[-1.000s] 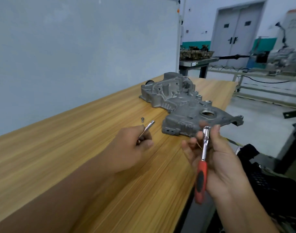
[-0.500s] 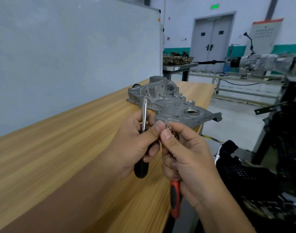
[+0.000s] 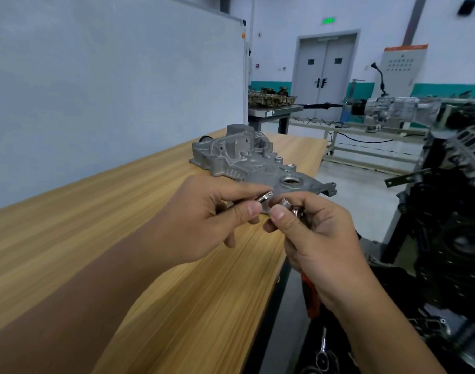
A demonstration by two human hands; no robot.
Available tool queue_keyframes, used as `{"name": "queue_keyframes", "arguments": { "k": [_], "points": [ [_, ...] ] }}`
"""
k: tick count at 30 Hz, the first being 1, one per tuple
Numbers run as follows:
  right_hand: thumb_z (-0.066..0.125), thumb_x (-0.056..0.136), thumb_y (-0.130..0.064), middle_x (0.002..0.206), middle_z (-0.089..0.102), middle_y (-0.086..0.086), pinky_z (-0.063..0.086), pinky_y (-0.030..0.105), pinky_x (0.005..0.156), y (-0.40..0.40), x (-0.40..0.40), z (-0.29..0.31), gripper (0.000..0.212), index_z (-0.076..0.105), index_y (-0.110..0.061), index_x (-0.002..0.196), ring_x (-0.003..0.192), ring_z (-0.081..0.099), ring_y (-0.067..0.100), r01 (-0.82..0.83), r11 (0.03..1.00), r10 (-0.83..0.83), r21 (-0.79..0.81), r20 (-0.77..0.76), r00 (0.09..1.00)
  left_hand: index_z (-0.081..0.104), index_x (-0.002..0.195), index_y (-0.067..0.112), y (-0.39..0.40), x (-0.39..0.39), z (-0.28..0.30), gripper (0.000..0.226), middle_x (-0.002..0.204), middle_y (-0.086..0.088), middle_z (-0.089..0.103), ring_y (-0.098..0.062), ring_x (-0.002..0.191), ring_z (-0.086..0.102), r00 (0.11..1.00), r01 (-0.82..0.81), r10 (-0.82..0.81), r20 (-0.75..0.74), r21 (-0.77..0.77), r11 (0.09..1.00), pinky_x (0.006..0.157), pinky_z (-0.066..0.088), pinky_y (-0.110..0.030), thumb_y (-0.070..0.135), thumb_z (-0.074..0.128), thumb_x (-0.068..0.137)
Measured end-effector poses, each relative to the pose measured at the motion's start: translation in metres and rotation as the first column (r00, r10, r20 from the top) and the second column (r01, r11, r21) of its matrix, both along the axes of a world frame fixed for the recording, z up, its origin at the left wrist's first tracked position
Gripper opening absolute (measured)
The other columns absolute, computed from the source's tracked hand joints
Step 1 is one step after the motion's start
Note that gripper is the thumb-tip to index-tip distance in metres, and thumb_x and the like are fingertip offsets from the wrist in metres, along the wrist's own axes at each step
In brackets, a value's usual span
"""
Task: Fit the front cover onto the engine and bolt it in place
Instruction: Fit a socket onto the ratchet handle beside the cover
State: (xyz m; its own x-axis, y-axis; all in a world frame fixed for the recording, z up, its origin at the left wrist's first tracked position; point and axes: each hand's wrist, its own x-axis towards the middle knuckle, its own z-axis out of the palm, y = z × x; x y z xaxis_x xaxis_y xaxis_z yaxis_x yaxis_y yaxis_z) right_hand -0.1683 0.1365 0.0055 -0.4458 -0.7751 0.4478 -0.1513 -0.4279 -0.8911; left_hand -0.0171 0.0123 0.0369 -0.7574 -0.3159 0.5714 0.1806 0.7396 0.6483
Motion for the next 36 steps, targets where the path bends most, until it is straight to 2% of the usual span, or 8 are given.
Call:
{"name": "queue_keyframes", "arguments": {
  "k": [5, 9, 16, 18, 22, 26, 31, 36],
  "points": [
    [0.07, 0.093, -0.025, 0.056, 0.059, -0.007, 0.036, 0.008, 0.046, 0.002, -0.007, 0.004, 0.016, 0.071, -0.014, 0.083, 0.042, 0.048, 0.001, -0.025, 0.999, 0.031, 0.043, -0.146, 0.989, 0.069, 0.129, 0.021, -0.001, -0.005, 0.0, 0.036, 0.098, -0.005, 0.078, -0.023, 0.072, 0.069, 1.0, -0.018, 0.015, -0.022, -0.115, 0.993, 0.064, 0.058, -0.039, 0.011, 0.066, 0.095],
    [0.079, 0.089, -0.016, 0.052, 0.06, -0.009, 0.035, 0.011, 0.045, 0.002, -0.011, 0.007, 0.026, 0.066, 0.005, 0.084, 0.042, 0.047, 0.0, -0.039, 0.995, 0.056, 0.089, -0.204, 0.977, 0.069, 0.128, 0.024, 0.0, -0.004, 0.0, 0.036, 0.091, 0.006, 0.075, -0.016, 0.062, 0.067, 0.999, -0.023, 0.019, -0.026, -0.154, 0.988, 0.058, 0.054, -0.027, 0.013, 0.067, 0.093],
    [0.081, 0.086, -0.021, 0.062, 0.061, 0.006, 0.039, 0.025, 0.055, 0.006, -0.015, 0.013, 0.005, 0.079, -0.02, 0.081, 0.059, 0.048, 0.012, 0.068, 0.995, -0.044, 0.073, -0.297, 0.954, 0.072, 0.121, 0.031, 0.001, 0.003, 0.004, 0.035, 0.089, 0.009, 0.075, -0.014, 0.057, 0.066, 0.999, -0.016, 0.021, 0.037, -0.133, 0.991, 0.055, 0.05, -0.019, 0.012, 0.07, 0.092],
    [0.08, 0.086, -0.019, 0.067, 0.064, 0.013, 0.04, 0.026, 0.057, 0.008, -0.016, 0.015, 0.005, 0.08, -0.02, 0.081, 0.061, 0.049, 0.014, 0.045, 0.995, -0.014, 0.088, -0.326, 0.945, 0.074, 0.117, 0.03, 0.004, 0.005, 0.006, 0.031, 0.087, 0.009, 0.076, -0.011, 0.058, 0.067, 0.998, -0.023, 0.031, 0.053, -0.133, 0.991, 0.056, 0.05, -0.02, 0.013, 0.072, 0.092],
    [0.08, 0.088, -0.018, 0.06, 0.055, 0.003, 0.035, 0.023, 0.052, 0.014, -0.026, 0.026, 0.012, 0.075, -0.018, 0.077, 0.056, 0.043, 0.011, -0.019, 0.976, 0.121, 0.219, -0.464, 0.877, 0.079, 0.101, 0.018, 0.007, 0.008, 0.013, 0.015, 0.075, 0.025, 0.069, -0.003, 0.059, 0.063, 0.99, -0.018, 0.045, 0.133, -0.198, 0.98, 0.056, 0.048, -0.016, 0.016, 0.078, 0.086],
    [0.081, 0.087, -0.02, 0.06, 0.049, 0.016, 0.035, 0.033, 0.054, 0.018, -0.031, 0.034, 0.013, 0.074, -0.012, 0.081, 0.055, 0.042, 0.018, -0.09, 0.926, 0.28, 0.367, -0.508, 0.814, 0.08, 0.093, 0.012, 0.01, 0.009, 0.019, 0.007, 0.068, 0.03, 0.064, -0.003, 0.053, 0.056, 0.97, 0.054, 0.02, 0.241, -0.3, 0.952, 0.052, 0.044, -0.018, 0.011, 0.079, 0.086],
    [0.081, 0.088, -0.019, 0.058, 0.05, 0.012, 0.033, 0.034, 0.052, 0.021, -0.022, 0.033, 0.013, 0.073, -0.012, 0.079, 0.053, 0.041, 0.016, -0.072, 0.938, 0.257, 0.34, -0.542, 0.8, 0.076, 0.092, 0.005, 0.009, 0.013, 0.021, 0.006, 0.077, 0.006, 0.076, -0.001, 0.052, 0.063, 0.942, 0.086, -0.073, 0.328, -0.024, 0.996, 0.051, 0.048, -0.017, 0.002, 0.077, 0.086],
    [0.079, 0.089, -0.02, 0.055, 0.047, 0.0, 0.032, 0.028, 0.05, 0.023, -0.019, 0.036, 0.017, 0.07, -0.013, 0.077, 0.05, 0.039, 0.01, -0.048, 0.938, 0.271, 0.343, -0.639, 0.72, 0.07, 0.093, 0.006, 0.011, 0.015, 0.018, 0.005, 0.079, -0.011, 0.077, -0.016, 0.043, 0.057, 0.915, 0.096, -0.134, 0.379, 0.116, 0.989, 0.045, 0.047, -0.028, 0.002, 0.071, 0.091]
  ]
}}
